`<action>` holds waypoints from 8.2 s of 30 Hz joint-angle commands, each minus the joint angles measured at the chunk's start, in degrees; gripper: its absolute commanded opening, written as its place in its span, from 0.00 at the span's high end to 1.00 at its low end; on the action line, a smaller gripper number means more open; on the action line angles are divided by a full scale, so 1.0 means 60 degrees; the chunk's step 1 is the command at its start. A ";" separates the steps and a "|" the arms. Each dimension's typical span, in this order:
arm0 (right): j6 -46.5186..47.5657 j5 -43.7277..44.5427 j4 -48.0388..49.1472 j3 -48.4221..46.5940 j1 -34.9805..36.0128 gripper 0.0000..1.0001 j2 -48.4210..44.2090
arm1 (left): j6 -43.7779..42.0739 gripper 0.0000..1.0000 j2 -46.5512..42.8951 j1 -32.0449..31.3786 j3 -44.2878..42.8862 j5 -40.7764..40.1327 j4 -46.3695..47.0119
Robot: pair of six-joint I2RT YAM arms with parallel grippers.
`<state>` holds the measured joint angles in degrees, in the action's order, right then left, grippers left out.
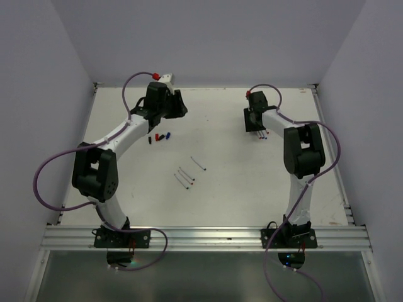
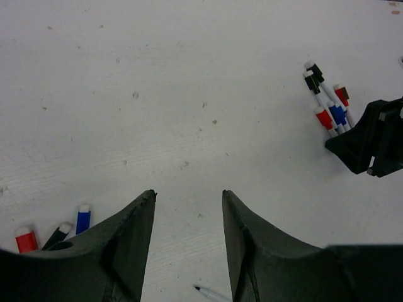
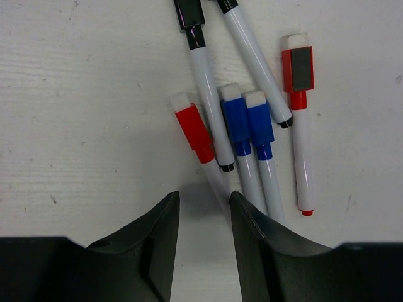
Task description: Open the pen caps
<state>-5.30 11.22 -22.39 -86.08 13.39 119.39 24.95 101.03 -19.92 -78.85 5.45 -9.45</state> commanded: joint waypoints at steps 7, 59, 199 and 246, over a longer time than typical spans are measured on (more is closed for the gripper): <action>0.0151 -0.0464 0.0114 -0.0155 -0.0224 0.60 0.0286 | 0.0017 0.50 -0.0096 0.0025 0.0016 0.0160 0.0448; -0.2280 -0.5577 0.3643 0.2716 0.3057 1.00 -0.3917 | 0.3854 1.00 -0.0272 0.0083 0.3063 0.6268 0.5969; -0.1387 -0.1315 0.2663 0.2936 0.6411 0.73 -0.1866 | -0.0921 0.58 0.1575 -0.0239 -0.1405 -0.2257 -0.1647; 0.0385 -0.0303 -0.0969 -0.4372 -0.0327 0.62 0.2014 | -0.0555 0.54 0.0168 -0.0298 -0.0394 -0.0719 -0.0344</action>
<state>-4.49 10.70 -26.20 -108.01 12.34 130.37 21.82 101.58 -21.45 -80.34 -0.05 -14.22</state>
